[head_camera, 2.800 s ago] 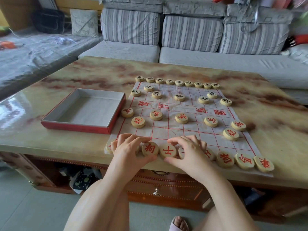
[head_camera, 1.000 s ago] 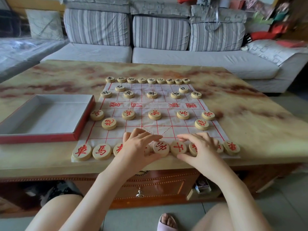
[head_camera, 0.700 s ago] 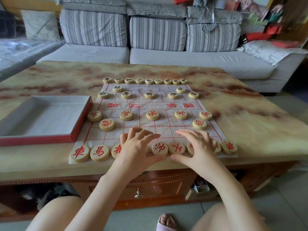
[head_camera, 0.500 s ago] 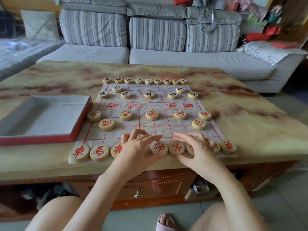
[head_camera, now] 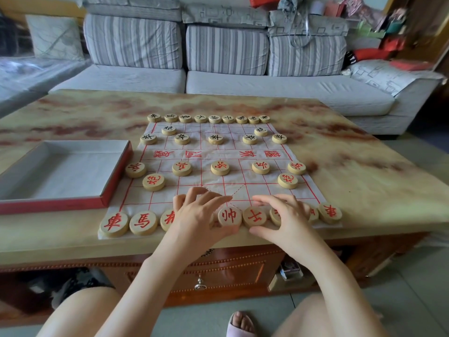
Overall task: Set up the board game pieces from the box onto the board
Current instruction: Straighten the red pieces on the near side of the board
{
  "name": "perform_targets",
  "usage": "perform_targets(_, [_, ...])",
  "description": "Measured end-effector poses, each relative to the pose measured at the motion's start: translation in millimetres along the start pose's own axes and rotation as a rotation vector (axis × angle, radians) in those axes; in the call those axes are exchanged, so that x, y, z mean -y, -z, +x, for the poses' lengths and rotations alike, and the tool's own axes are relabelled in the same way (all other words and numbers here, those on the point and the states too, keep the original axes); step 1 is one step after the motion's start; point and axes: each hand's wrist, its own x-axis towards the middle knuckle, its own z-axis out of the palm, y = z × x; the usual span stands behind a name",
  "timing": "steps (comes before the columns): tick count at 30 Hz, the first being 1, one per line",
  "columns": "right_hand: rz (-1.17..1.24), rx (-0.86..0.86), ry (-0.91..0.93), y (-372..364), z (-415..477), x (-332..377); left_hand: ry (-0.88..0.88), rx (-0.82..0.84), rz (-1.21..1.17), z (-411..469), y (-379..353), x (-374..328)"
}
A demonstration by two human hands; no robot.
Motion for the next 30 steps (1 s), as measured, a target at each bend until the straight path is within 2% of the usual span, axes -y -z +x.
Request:
perform_targets(11, [-0.032, -0.036, -0.004, -1.3, 0.8, 4.4, 0.038, -0.013, -0.065, -1.5, -0.8, -0.9])
perform_targets(25, [-0.048, -0.023, 0.023, -0.7, 0.4, 0.9, 0.046, 0.019, -0.023, -2.5, 0.2, -3.8])
perform_targets(27, [0.004, -0.035, 0.005, 5.2, -0.9, -3.9, 0.027, 0.007, -0.017, -2.1, 0.9, -4.8])
perform_targets(30, [0.162, -0.164, -0.102, 20.9, -7.8, -20.4, 0.005, -0.034, -0.020, 1.7, 2.1, -8.0])
